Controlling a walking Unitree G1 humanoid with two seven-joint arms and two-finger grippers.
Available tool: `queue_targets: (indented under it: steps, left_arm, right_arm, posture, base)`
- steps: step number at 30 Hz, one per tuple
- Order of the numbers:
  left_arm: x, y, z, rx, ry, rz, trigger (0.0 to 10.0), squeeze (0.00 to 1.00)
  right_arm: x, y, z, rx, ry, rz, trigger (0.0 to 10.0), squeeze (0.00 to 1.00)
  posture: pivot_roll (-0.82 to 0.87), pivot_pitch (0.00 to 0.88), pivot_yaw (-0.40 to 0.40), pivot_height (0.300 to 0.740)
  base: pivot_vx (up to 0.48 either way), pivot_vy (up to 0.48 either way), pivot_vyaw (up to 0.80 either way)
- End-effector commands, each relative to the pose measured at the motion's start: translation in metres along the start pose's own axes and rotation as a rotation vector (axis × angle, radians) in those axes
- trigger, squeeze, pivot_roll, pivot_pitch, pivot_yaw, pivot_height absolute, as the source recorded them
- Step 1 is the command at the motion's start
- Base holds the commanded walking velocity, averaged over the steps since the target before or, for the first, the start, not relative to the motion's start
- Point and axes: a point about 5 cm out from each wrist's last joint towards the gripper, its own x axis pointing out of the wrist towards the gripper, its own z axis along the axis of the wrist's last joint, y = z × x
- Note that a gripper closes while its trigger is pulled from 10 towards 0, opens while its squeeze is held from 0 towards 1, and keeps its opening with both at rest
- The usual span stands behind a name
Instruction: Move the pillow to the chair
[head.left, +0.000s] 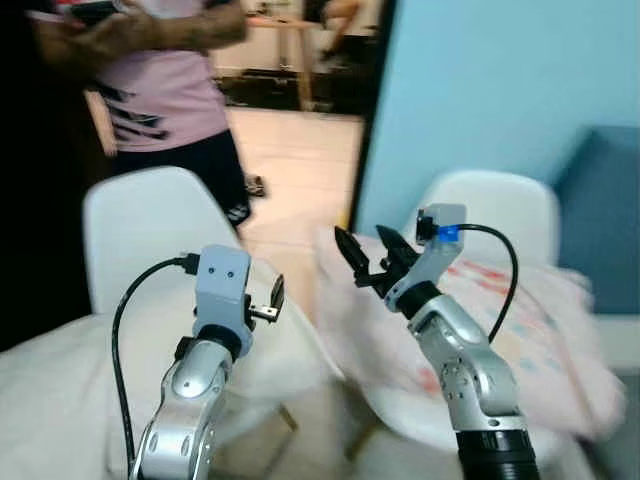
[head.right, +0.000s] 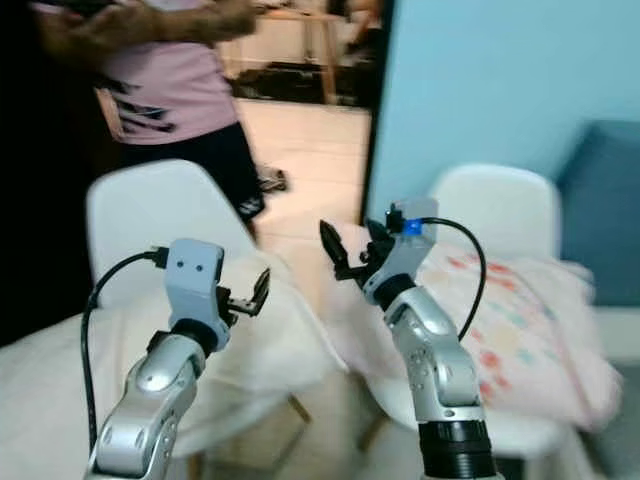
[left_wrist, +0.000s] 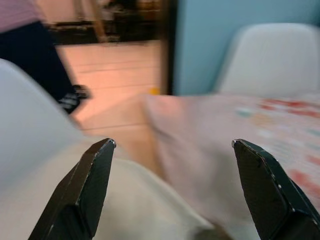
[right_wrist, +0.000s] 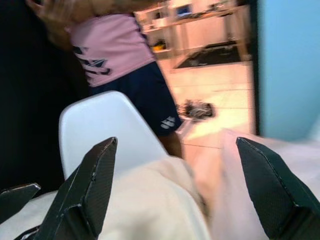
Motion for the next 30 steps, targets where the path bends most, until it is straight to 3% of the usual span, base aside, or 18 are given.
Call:
queue_targets:
  steps: [1, 10, 16, 30]
  left_arm:
    - [-0.0008, -0.0007, -0.0040, -0.025, 0.013, 0.006, 10.0, 0.00]
    - [-0.0007, -0.0015, -0.0043, -0.046, 0.011, -0.003, 10.0, 0.00]
    - [-0.0001, -0.0018, -0.0068, -0.127, 0.026, -0.025, 10.0, 0.00]
    - [-0.0001, -0.0015, -0.0078, -0.138, 0.028, -0.033, 10.0, 0.00]
  right_arm:
    - [0.0021, 0.0051, -0.0020, 0.012, 0.009, 0.018, 10.0, 0.00]
    - [0.0018, 0.0050, -0.0023, 0.012, 0.013, 0.018, 10.0, 0.00]
    - [0.0013, 0.0047, -0.0029, 0.010, 0.017, 0.018, 10.0, 0.00]
    - [0.0007, 0.0035, -0.0027, 0.027, 0.010, 0.004, 10.0, 0.00]
  posture:
    - [0.09, 0.000, -0.048, 0.740]
    - [0.09, 0.000, -0.048, 0.740]
    - [0.09, 0.000, -0.049, 0.740]
    - [0.08, 0.000, -0.047, 0.740]
  base:
    - [-0.390, 0.000, -0.80]
    - [-0.043, 0.000, -0.80]
    - [0.000, 0.000, -0.80]
    - [0.480, 0.000, -0.79]
